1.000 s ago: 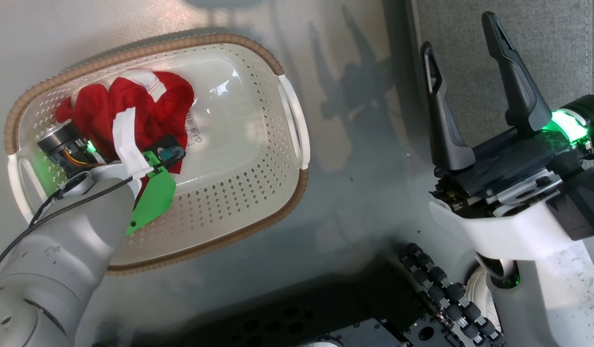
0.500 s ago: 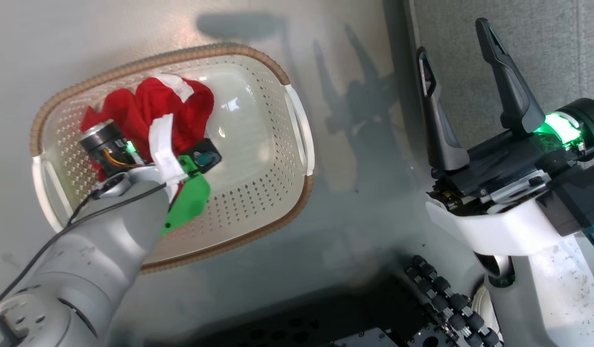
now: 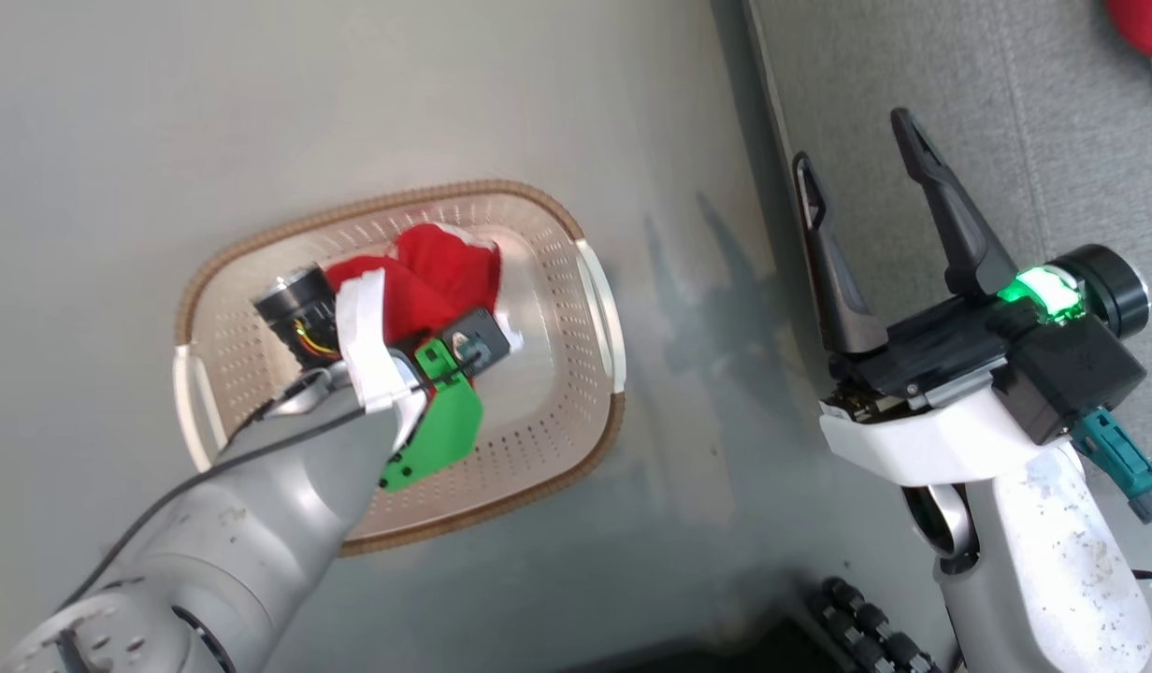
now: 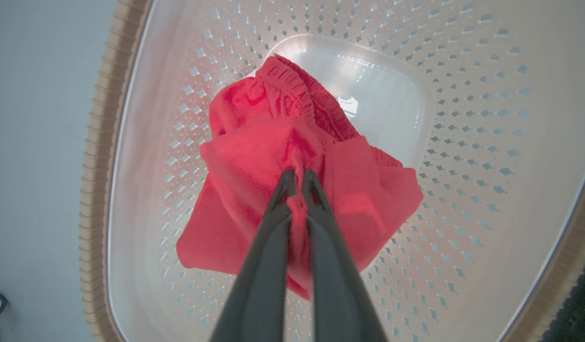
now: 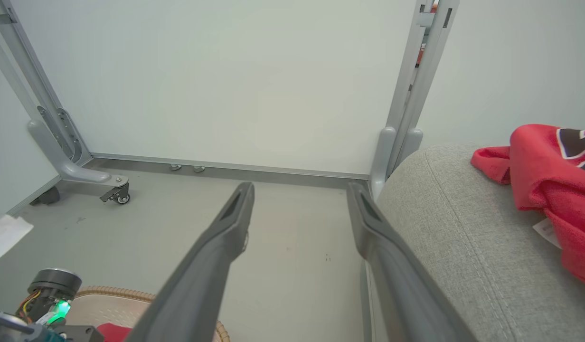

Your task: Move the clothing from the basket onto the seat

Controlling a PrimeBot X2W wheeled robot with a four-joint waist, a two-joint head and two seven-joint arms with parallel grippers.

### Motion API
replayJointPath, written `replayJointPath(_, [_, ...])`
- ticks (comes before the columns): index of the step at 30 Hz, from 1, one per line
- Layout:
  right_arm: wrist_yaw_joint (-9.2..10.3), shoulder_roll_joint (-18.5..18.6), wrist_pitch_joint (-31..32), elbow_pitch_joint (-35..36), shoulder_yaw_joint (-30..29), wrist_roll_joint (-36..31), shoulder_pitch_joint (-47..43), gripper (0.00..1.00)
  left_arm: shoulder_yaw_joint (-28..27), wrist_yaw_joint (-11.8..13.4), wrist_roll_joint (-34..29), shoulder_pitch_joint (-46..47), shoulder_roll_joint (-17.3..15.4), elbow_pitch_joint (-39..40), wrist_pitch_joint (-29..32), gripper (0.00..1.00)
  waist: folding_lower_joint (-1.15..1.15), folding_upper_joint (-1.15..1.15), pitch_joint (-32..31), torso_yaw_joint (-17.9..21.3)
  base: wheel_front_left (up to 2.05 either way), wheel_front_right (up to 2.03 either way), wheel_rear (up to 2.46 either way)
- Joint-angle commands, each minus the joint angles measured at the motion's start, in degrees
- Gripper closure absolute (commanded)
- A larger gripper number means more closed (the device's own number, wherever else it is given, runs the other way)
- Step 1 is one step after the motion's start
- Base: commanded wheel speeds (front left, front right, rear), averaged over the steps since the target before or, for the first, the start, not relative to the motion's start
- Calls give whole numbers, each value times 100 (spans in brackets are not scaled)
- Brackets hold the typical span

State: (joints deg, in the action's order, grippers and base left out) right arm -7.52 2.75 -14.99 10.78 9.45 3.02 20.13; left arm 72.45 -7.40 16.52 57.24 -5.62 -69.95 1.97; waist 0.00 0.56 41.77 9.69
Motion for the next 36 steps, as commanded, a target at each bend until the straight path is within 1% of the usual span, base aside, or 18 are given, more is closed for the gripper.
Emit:
replayJointPath(1, [7, 14, -17, -67, -23, -20, -113, 0, 19, -10, 32, -126, 56, 43, -103, 100, 0, -56, -645, -269, 0, 0, 0])
replayJointPath(5, [7, 15, -17, -240, -62, -34, -225, 0, 41, -6, 156, -316, 32, 102, -521, 100, 0, -56, -1006, -397, 0, 0, 0])
replayJointPath(11, [7, 16, -17, -495, -157, -48, -444, 0, 60, -6, 383, -495, 126, 211, -1028, 100, 0, -56, -1559, -635, 0, 0, 0])
replayJointPath(22, [7, 16, -17, -817, -317, -3, -967, 0, -12, -6, 976, -485, 234, 457, -1578, 100, 0, -56, -2477, -1001, 0, 0, 0])
replayJointPath(26, [7, 16, -17, -877, -335, 27, -1159, 0, -187, -2, 1130, -384, 251, 662, -1682, 100, 0, -56, -2767, -1097, 0, 0, 0])
replayJointPath(31, [7, 15, -17, -922, -349, 50, -1351, 0, -507, 130, 1292, -325, 246, 1156, -1723, 100, 0, -56, -3077, -1174, 0, 0, 0])
replayJointPath(36, [6, 15, -17, -941, -320, 69, -1486, 0, -901, 308, 1297, -311, 44, 1910, -1719, 100, 0, -56, -3297, -1173, 0, 0, 0])
